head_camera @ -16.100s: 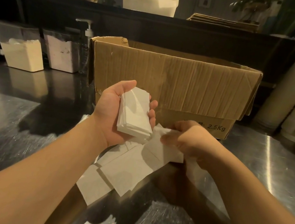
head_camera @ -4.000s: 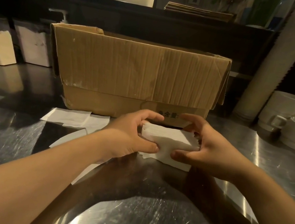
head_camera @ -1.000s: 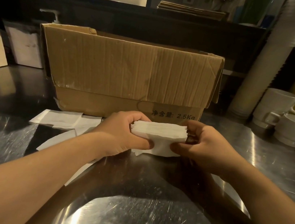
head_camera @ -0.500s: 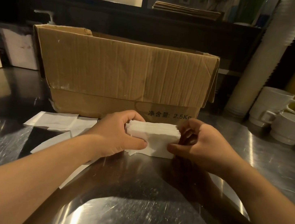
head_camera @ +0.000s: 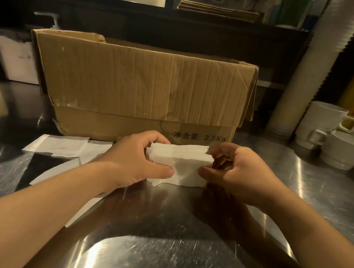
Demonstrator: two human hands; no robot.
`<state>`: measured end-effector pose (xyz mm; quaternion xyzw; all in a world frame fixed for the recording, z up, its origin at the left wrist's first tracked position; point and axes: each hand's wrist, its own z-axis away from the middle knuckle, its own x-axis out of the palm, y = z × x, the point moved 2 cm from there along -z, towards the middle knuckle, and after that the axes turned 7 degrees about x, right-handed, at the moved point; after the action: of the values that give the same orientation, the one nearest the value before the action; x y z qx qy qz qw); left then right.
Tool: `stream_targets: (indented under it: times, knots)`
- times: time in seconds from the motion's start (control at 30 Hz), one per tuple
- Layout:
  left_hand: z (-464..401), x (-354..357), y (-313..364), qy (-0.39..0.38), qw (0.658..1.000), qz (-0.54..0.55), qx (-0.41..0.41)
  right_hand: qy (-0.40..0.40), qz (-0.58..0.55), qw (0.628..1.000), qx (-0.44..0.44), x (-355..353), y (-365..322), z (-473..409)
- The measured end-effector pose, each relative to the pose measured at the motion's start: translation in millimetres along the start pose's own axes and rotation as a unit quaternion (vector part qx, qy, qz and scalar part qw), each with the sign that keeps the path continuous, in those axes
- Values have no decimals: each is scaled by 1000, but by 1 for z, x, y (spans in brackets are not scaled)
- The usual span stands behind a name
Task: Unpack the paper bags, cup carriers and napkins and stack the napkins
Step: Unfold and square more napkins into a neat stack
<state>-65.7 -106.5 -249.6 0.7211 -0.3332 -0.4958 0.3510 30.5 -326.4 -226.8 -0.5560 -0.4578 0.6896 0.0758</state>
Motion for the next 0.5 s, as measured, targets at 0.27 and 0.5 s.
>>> stream_targets:
  times: [0.27, 0.5]
  knots:
    - [2, 1, 2, -4, 1000, 13, -3, 12, -45, 999, 13, 1, 2, -1]
    - [1, 0, 0, -1, 1000, 14, 0, 11, -34, 999, 8, 2, 3, -2]
